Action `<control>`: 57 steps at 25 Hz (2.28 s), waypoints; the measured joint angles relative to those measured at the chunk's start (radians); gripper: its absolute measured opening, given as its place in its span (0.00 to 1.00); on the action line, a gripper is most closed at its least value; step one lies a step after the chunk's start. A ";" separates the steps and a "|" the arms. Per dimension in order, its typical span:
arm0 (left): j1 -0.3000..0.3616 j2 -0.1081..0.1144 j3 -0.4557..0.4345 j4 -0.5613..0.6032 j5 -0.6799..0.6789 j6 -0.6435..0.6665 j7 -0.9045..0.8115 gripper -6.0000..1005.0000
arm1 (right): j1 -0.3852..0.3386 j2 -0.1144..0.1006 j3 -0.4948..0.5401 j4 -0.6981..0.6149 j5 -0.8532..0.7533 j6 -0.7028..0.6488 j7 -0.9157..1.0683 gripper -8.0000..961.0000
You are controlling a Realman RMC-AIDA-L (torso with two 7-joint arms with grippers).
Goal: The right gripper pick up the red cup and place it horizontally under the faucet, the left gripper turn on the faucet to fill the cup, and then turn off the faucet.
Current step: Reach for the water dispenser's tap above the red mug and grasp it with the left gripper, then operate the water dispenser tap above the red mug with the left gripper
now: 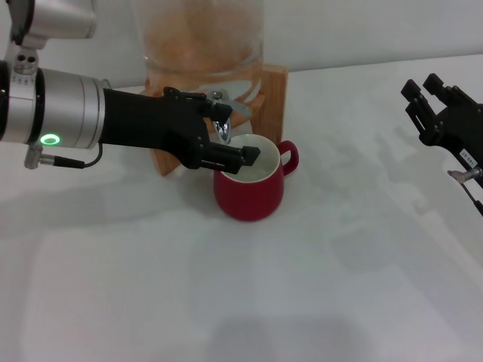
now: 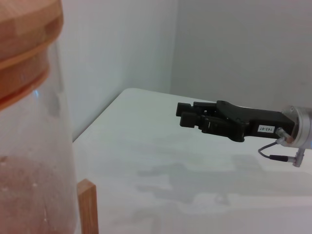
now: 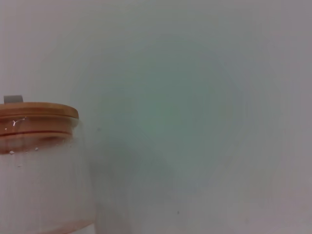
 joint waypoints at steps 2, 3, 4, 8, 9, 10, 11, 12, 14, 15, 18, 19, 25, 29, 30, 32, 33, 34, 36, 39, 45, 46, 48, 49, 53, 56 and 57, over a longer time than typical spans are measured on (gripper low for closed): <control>0.000 0.000 0.000 0.000 0.000 0.000 0.004 0.86 | 0.000 0.000 0.000 0.000 0.000 0.000 0.000 0.40; 0.000 0.000 0.000 -0.001 0.000 -0.001 0.008 0.86 | 0.000 0.000 0.000 0.000 0.000 0.000 0.000 0.40; 0.000 0.000 0.000 -0.001 0.000 -0.001 0.008 0.86 | 0.000 0.000 0.000 0.000 0.000 0.000 0.000 0.40; -0.013 0.000 0.005 -0.019 0.001 -0.001 0.016 0.86 | 0.000 0.000 -0.001 0.000 0.000 -0.002 0.000 0.40; -0.017 0.000 0.008 -0.024 0.001 -0.001 0.017 0.86 | 0.000 0.000 -0.001 0.000 0.000 -0.002 0.000 0.40; -0.023 0.000 0.015 -0.030 0.001 -0.002 0.018 0.86 | -0.001 0.000 0.000 0.000 0.000 -0.002 0.000 0.40; -0.025 0.000 0.018 -0.032 0.002 -0.004 0.018 0.86 | -0.001 0.000 0.000 0.000 0.000 -0.002 0.000 0.40; -0.027 0.000 0.021 -0.033 0.003 -0.005 0.018 0.86 | -0.001 0.000 0.000 0.000 0.000 -0.002 0.000 0.40; -0.032 0.000 0.024 -0.035 0.003 -0.009 0.018 0.86 | -0.003 0.000 0.001 0.000 0.000 -0.002 0.000 0.40; -0.035 0.000 0.024 -0.035 0.003 -0.010 0.018 0.86 | -0.004 0.000 0.002 0.000 0.000 -0.004 -0.001 0.40; -0.040 0.000 0.024 -0.037 0.005 -0.013 0.019 0.86 | -0.006 0.000 0.002 0.001 0.000 -0.008 -0.001 0.40; -0.042 0.000 0.024 -0.037 0.005 -0.014 0.020 0.86 | -0.007 0.000 0.002 0.001 0.000 -0.009 -0.001 0.40; -0.056 -0.001 0.027 -0.048 0.020 -0.017 0.025 0.86 | -0.009 0.000 0.002 0.002 0.002 -0.011 -0.001 0.40; -0.067 -0.001 0.040 -0.054 0.025 -0.021 0.025 0.86 | -0.009 -0.001 0.004 0.002 0.005 -0.011 -0.003 0.40; -0.068 -0.002 0.043 -0.054 0.026 -0.024 0.026 0.86 | -0.009 -0.001 0.004 0.002 0.005 -0.011 -0.004 0.40; -0.070 -0.002 0.047 -0.054 0.027 -0.028 0.026 0.86 | -0.009 -0.002 0.004 0.002 0.006 -0.011 -0.004 0.40; -0.073 -0.002 0.050 -0.056 0.028 -0.031 0.025 0.86 | -0.009 -0.002 0.004 0.002 0.007 -0.011 -0.004 0.40; -0.075 -0.002 0.052 -0.058 0.028 -0.032 0.025 0.86 | -0.009 -0.002 0.005 0.002 0.007 -0.011 -0.005 0.40; -0.079 -0.002 0.052 -0.063 0.028 -0.035 0.025 0.86 | -0.009 -0.003 0.005 0.002 0.007 -0.011 -0.005 0.40; -0.080 -0.002 0.053 -0.069 0.028 -0.048 0.026 0.86 | -0.010 -0.004 0.005 0.002 0.008 -0.012 -0.004 0.40; -0.081 -0.002 0.053 -0.074 0.028 -0.055 0.037 0.86 | -0.013 -0.005 0.006 0.004 0.009 -0.022 -0.003 0.40; -0.081 -0.001 0.053 -0.074 0.028 -0.055 0.038 0.86 | -0.013 -0.005 0.006 0.006 0.009 -0.023 -0.002 0.40; -0.081 -0.002 0.052 -0.074 0.028 -0.056 0.038 0.86 | -0.012 -0.005 0.006 0.008 0.009 -0.024 -0.002 0.40; -0.082 -0.002 0.052 -0.074 0.028 -0.056 0.039 0.86 | -0.012 -0.005 0.006 0.009 0.009 -0.024 -0.002 0.40; -0.089 -0.002 0.052 -0.073 0.028 -0.064 0.040 0.86 | -0.012 -0.005 0.008 0.011 0.009 -0.026 -0.001 0.40; -0.090 -0.002 0.053 -0.074 0.028 -0.070 0.043 0.86 | -0.012 -0.005 0.008 0.011 0.009 -0.032 -0.001 0.40; -0.090 -0.002 0.054 -0.074 0.028 -0.075 0.046 0.86 | -0.013 -0.005 0.008 0.011 0.010 -0.033 -0.001 0.40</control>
